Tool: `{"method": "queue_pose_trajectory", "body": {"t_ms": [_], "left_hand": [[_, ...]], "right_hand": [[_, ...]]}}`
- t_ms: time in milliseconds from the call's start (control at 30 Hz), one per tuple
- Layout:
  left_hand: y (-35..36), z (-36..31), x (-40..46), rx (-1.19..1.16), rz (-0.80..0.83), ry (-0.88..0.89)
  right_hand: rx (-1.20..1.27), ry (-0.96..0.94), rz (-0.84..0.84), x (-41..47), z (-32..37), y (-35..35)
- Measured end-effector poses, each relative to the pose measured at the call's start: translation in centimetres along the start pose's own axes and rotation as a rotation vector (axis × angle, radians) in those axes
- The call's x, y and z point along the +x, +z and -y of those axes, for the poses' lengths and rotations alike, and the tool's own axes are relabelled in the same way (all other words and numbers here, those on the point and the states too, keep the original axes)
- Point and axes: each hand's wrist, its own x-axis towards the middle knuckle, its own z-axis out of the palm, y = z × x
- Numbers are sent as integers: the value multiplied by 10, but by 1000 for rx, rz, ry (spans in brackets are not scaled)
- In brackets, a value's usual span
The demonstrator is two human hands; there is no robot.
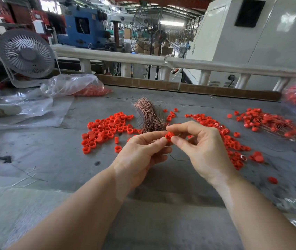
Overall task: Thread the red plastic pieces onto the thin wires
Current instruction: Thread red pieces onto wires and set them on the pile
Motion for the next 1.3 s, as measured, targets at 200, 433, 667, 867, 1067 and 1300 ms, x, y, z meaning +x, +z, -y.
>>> {"method": "queue_pose_trajectory", "body": {"t_ms": [200, 433, 667, 867, 1067, 1300], "left_hand": [[0, -1, 0, 14, -26, 13], [0, -2, -1, 21, 2, 2], [-1, -3, -1, -3, 15, -15], [-1, -4, -1, -19, 41, -19], [0, -3, -1, -26, 4, 30], [1, -2, 0, 24, -10, 100]], "right_hand": [[-40, -19, -145, 1, -2, -2], [-102, -29, -76, -1, 0, -2], [23, 23, -40, 1, 1, -3], [49, 12, -77, 2, -2, -4], [77, -20, -117, 2, -2, -2], [3, -66, -81, 0, 2, 0]]}}
